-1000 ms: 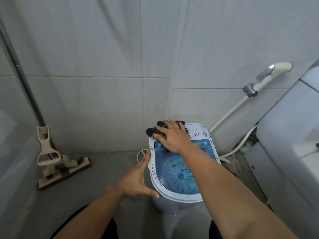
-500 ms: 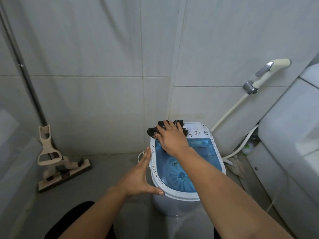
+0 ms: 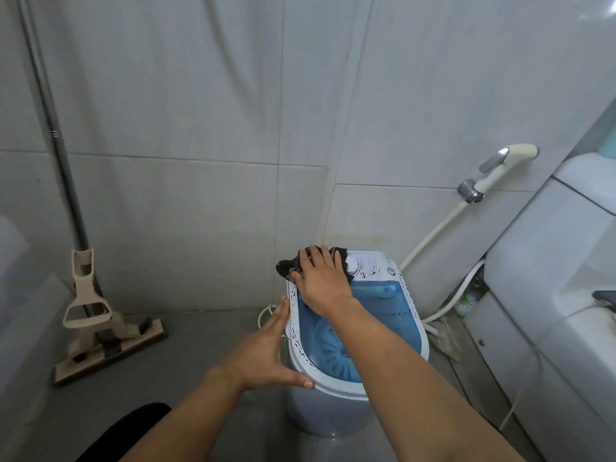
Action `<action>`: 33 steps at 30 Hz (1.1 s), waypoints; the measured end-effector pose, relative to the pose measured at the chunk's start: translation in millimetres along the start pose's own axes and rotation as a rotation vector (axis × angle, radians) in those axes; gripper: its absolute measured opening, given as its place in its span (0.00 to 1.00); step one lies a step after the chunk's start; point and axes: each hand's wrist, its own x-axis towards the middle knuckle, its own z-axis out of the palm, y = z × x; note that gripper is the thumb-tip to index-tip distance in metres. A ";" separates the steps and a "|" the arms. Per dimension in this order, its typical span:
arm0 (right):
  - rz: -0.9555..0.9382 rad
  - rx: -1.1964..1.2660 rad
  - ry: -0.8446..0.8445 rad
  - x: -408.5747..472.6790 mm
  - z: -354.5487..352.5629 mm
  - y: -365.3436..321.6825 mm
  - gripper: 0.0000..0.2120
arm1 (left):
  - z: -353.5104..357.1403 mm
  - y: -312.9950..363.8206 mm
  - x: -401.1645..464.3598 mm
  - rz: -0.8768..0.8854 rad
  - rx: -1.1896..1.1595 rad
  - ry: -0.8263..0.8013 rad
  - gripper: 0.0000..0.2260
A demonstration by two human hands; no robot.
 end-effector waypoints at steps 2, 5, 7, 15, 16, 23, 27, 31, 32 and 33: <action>0.025 -0.005 0.003 8.9 0.1 -2.0 0.31 | -1.5 0.2 0.1 0.003 0.012 0.000 0.72; 0.061 -0.020 -0.015 21.0 1.8 -6.8 0.34 | -3.1 1.8 -0.3 -0.001 0.039 -0.001 0.72; 0.071 -0.021 -0.019 23.2 2.8 -8.6 0.36 | -3.7 2.6 -0.6 -0.003 0.049 0.000 0.72; 0.009 0.003 -0.014 -3.9 9.2 -8.4 0.32 | -2.6 1.7 1.0 -0.004 0.061 0.015 0.72; -0.003 0.009 -0.012 -7.6 10.5 -8.1 0.32 | -3.1 2.5 0.8 -0.004 0.062 0.014 0.72; 0.025 0.004 -0.005 16.1 1.9 0.3 0.32 | -8.0 7.1 0.8 -0.038 0.118 0.017 0.72; 0.101 0.018 -0.014 31.9 0.7 -5.3 0.30 | -8.6 6.3 0.9 -0.061 0.149 0.021 0.73; 0.039 -0.017 -0.004 22.9 -0.6 -3.5 0.29 | -8.4 6.6 1.8 -0.063 0.165 0.023 0.73; 0.019 -0.015 -0.007 18.8 -1.3 -2.4 0.28 | -8.4 6.8 1.9 -0.061 0.169 0.026 0.73; 0.001 -0.014 -0.015 14.2 -1.5 -1.4 0.28 | -8.4 7.0 2.0 -0.059 0.170 0.029 0.73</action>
